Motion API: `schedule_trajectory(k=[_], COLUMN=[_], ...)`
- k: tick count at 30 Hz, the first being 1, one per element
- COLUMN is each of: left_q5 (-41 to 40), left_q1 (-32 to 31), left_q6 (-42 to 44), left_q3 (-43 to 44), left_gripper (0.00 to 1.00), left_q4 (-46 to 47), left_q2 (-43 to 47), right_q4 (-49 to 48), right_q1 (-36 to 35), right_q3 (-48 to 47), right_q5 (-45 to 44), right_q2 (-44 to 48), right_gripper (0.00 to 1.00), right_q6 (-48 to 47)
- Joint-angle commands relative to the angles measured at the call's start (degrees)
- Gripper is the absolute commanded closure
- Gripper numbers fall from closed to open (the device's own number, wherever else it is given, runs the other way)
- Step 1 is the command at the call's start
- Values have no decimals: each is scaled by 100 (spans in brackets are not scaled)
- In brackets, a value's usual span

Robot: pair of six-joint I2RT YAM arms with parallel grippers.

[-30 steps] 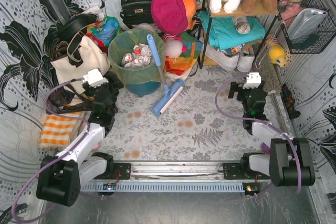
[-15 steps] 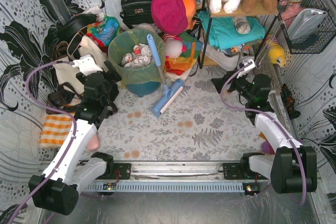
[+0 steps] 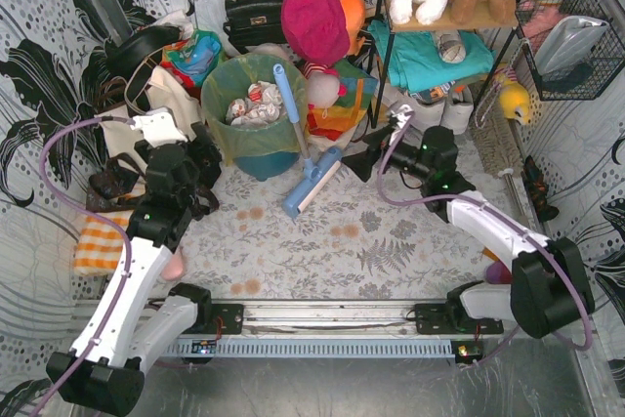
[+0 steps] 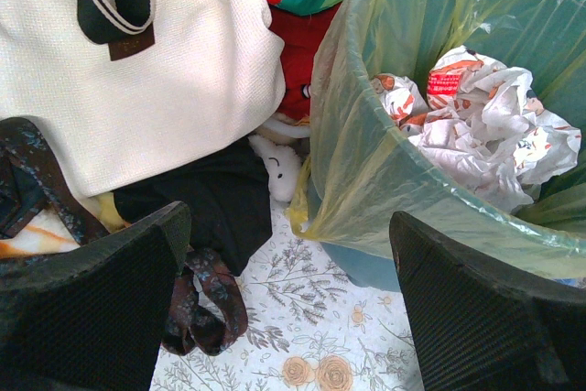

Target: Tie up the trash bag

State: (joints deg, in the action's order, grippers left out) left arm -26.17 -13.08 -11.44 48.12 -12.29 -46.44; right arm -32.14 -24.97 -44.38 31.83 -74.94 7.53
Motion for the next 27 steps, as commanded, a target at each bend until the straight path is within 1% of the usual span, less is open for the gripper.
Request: schedule_trajectory(k=[1, 6, 12, 20, 27], left_q5=[-221, -200, -133, -149, -169], left_q1=[-11, -16, -10, -12, -9], left_q6=[116, 82, 72, 55, 65], left_q3=[-146, -206, -198, -193, -196], left_gripper=[2, 2, 2, 2, 2], left_q4=[159, 124, 123, 110, 100], left_q2=[307, 393, 362, 342, 396], right_q4=[-252, -234, -249, -366, -435], right_q1=[-346, -642, -778, -948, -1005], right_q3=[-767, -1671, -2483, -3231, -3890], right_q5=[-311, -526, -474, -331, -152], right_q2=[-330, -679, -1112, -1661, -2365], right_gripper=[15, 19, 24, 26, 26], right_q6=[69, 115, 224, 386, 383])
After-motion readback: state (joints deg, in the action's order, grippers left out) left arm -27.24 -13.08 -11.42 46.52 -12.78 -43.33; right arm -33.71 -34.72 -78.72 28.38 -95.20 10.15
